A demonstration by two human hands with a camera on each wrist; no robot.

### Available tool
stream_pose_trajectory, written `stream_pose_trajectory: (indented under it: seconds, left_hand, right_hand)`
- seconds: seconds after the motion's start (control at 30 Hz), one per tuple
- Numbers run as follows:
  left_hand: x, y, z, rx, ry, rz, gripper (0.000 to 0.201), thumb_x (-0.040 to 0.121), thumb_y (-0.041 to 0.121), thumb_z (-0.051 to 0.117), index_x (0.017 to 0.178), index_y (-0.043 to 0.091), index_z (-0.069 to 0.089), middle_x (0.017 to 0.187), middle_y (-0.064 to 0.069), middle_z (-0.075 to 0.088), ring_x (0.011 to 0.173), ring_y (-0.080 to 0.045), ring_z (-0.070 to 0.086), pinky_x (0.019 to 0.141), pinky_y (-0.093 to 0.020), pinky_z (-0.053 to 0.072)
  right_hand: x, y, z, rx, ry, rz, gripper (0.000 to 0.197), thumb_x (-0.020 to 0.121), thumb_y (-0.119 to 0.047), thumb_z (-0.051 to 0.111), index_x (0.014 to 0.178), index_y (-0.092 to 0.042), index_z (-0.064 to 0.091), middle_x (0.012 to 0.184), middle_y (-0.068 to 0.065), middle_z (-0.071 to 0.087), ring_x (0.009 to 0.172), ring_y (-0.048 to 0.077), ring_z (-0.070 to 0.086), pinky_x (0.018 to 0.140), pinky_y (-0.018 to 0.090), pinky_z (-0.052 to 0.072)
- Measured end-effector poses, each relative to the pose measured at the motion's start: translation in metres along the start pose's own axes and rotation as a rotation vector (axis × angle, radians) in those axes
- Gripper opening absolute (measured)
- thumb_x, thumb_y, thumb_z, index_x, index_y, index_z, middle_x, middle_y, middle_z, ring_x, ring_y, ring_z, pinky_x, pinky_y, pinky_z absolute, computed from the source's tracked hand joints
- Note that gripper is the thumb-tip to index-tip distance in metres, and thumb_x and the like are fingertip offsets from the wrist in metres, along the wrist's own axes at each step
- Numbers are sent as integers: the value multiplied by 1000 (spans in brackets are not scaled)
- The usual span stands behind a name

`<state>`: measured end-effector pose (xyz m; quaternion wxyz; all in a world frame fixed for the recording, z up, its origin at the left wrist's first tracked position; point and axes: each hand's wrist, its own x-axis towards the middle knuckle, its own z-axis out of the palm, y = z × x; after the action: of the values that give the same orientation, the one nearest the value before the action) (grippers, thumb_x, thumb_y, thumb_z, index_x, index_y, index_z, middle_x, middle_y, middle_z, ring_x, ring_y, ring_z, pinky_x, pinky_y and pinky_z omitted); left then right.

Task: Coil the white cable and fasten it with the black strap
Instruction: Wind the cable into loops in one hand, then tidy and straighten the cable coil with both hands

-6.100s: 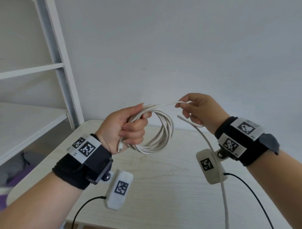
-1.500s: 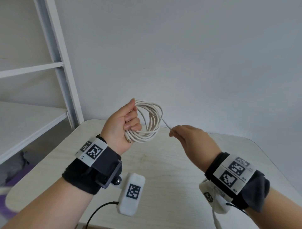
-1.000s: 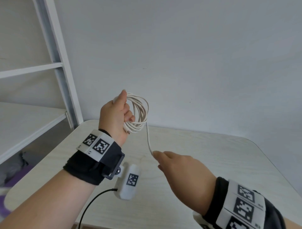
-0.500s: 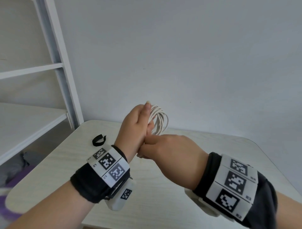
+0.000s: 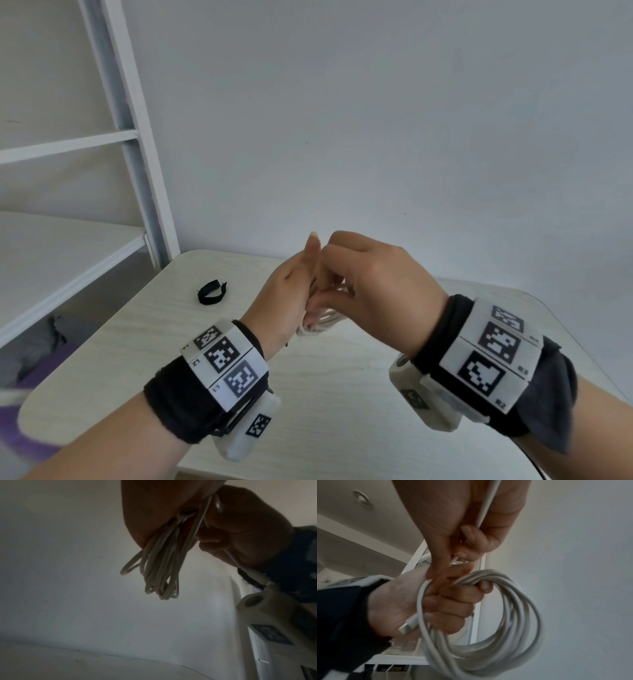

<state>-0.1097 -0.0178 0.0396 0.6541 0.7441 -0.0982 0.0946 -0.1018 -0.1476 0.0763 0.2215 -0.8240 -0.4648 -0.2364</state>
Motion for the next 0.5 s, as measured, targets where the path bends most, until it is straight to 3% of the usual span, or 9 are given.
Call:
stream_pose_trajectory:
  seconds: [0.1,0.23,0.3,0.33,0.5]
  left_hand:
    - [-4,3,2,39,-122,12,65,80,73,12,44,28,44,39,4,36,41,-17,31,46,-27,30]
    - [-7,3,3,21,-212,-19,64,79,74,17,55,30,57,43,6,35,38,-11,28,45,-27,28]
    - [-7,3,1,-18,-229,-35,73,79,71,28,79,8,64,44,5,33,37,-10,26,42,-24,28]
    - [-7,3,0,-39,-228,-44,77,79,69,34,92,-2,60,45,5,32,36,-9,25,40,-22,27]
    - [-8,8,-3,-147,-252,-101,71,81,53,48,110,-11,51,44,6,29,32,-6,23,35,-17,25]
  right_hand:
    - [3,9,-2,4,8,88,23,73,-35,63,69,-15,52,72,-3,53,57,19,51,51,42,49]
    - [6,18,-6,-2,18,128,31,70,-50,57,68,-19,53,70,-8,50,57,15,49,50,31,44]
    - [7,26,-10,36,39,148,26,69,-45,63,67,-21,53,69,-6,50,56,10,47,53,24,41]
    - [7,31,-12,58,56,163,26,68,-44,64,66,-22,53,68,-5,51,55,7,45,53,21,40]
    - [6,43,-10,254,109,303,27,68,-32,76,61,-19,54,57,-10,51,50,2,47,51,11,35]
